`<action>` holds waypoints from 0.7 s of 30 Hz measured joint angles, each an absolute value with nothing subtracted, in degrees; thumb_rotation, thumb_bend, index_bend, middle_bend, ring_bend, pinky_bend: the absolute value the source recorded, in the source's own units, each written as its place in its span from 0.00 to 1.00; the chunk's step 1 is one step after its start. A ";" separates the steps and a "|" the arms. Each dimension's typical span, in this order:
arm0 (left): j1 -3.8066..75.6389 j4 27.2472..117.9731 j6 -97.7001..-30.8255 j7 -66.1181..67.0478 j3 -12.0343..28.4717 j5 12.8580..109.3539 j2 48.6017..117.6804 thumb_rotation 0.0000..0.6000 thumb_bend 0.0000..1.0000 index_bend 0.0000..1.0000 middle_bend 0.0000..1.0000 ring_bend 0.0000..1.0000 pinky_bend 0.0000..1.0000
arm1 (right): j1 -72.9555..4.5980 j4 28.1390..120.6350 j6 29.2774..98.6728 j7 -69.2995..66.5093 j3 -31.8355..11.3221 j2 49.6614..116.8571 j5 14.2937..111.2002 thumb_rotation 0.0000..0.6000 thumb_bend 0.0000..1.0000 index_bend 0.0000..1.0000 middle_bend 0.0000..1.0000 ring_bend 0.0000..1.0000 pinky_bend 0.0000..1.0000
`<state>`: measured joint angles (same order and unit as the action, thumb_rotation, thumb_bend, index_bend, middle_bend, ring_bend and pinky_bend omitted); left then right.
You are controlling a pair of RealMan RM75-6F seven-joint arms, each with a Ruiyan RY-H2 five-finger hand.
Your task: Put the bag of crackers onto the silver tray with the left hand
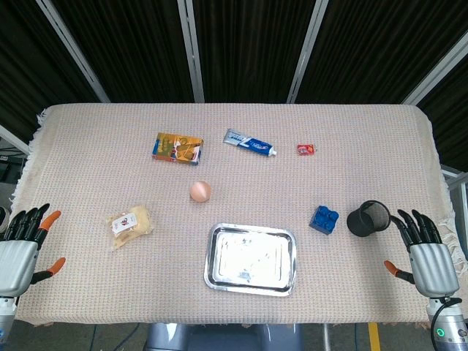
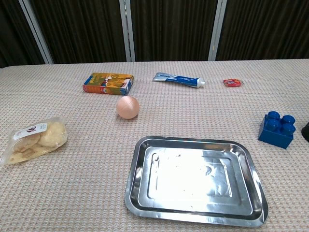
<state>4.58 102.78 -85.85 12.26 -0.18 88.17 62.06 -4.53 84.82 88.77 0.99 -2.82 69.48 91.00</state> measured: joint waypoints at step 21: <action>5.52 102.35 -83.89 12.21 0.57 86.84 61.82 1.00 0.21 0.12 0.00 0.00 0.00 | -4.45 84.69 88.76 0.76 -2.91 69.44 90.66 1.00 0.00 0.14 0.08 0.00 0.10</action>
<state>5.52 102.35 -83.89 12.21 0.57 86.84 61.82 -4.45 84.69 88.76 0.76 -2.91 69.44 90.66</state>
